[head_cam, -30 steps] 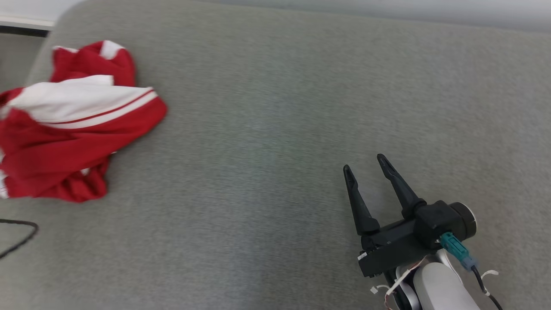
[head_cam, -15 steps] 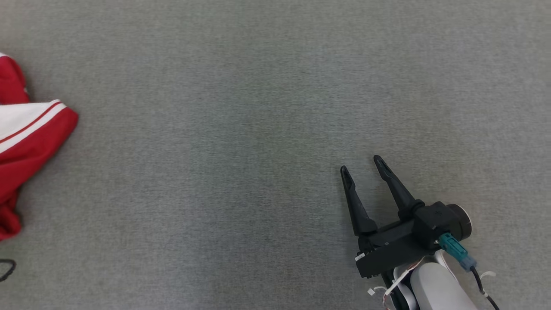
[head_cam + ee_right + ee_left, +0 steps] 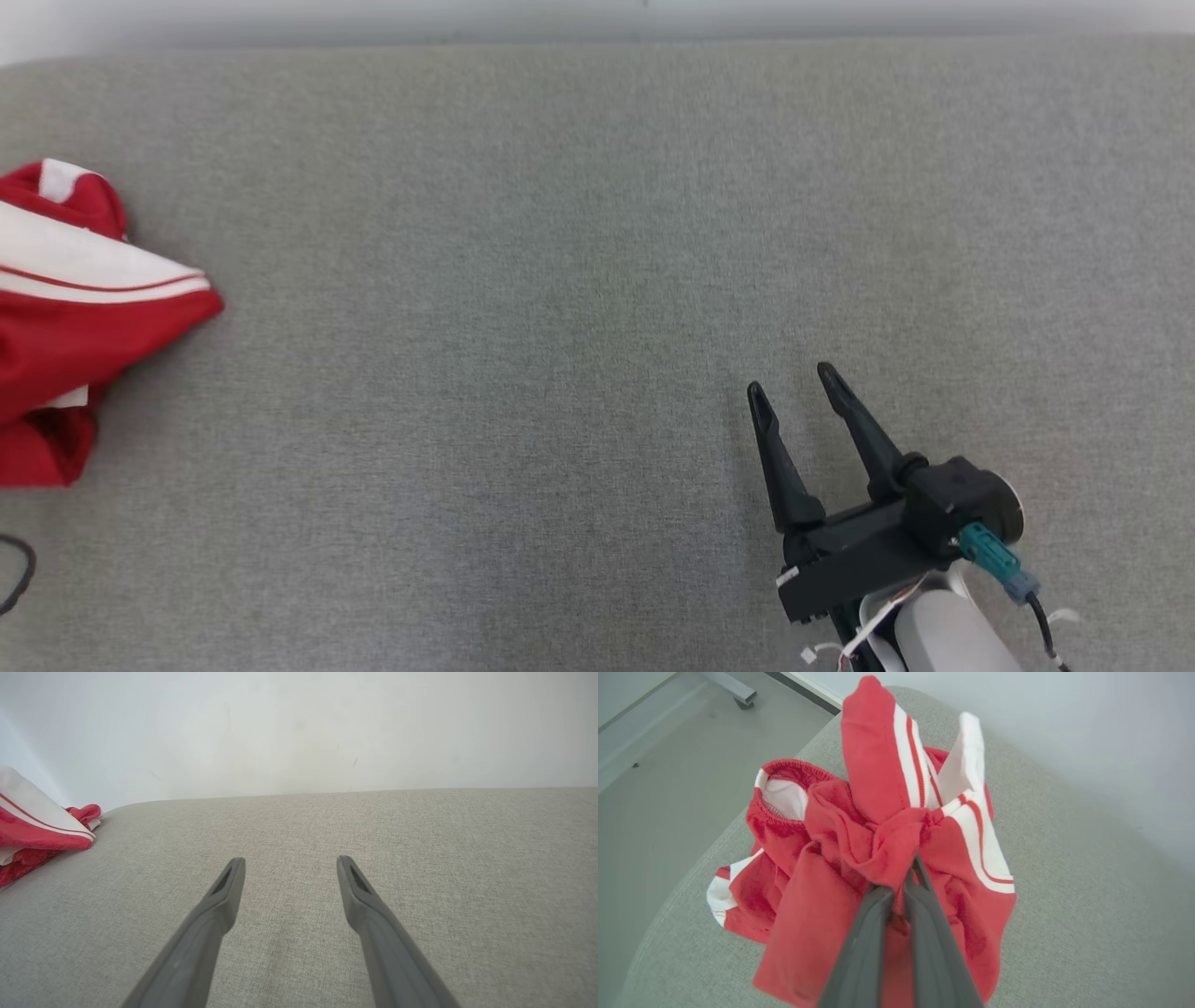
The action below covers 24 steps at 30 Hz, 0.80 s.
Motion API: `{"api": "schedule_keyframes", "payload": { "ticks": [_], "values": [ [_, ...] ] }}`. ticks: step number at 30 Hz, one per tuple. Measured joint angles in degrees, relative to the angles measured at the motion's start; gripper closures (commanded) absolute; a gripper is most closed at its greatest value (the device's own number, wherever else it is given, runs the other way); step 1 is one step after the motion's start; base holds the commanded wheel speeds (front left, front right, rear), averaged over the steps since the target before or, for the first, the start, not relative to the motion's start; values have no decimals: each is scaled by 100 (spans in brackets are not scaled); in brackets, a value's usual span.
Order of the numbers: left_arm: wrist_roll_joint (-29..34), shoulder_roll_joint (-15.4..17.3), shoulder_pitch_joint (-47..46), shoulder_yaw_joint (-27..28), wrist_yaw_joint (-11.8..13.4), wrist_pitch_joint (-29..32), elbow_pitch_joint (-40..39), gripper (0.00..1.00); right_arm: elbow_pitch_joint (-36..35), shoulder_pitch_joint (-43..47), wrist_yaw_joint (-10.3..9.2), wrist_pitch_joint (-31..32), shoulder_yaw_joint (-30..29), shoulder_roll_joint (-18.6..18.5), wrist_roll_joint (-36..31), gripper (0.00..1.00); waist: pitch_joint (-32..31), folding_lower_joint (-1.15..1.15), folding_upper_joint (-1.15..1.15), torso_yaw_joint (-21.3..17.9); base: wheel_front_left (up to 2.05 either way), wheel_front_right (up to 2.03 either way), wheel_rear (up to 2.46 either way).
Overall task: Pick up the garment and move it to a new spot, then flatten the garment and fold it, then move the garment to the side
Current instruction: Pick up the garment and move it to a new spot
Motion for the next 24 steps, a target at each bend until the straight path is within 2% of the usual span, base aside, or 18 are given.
{"api": "schedule_keyframes", "payload": {
  "ticks": [10, 16, 21, 24],
  "values": [
    [-148, -55, -756, -355, -543, -216, -705, 100, 103, 366, 0, -1, 3, 1, 234, 0, -713, 0, -1, 88, 0, 0, 0],
    [-398, -577, -1399, -839, -791, -260, -1063, 100, 103, 492, 0, -1, -23, 0, 293, 0, -1091, -1, -1, -29, 0, 0, 0],
    [-710, -1200, -1647, -1174, -907, -316, -1429, 100, 91, 611, 0, -2, -30, -1, 291, 0, -1258, -1, -1, -324, 0, 0, 0],
    [-789, -1466, -1621, -1395, -958, -315, -1657, 100, 76, 649, 0, 0, -21, 0, 287, 0, -1307, 0, -1, -567, 0, 0, 0]
  ]
}}
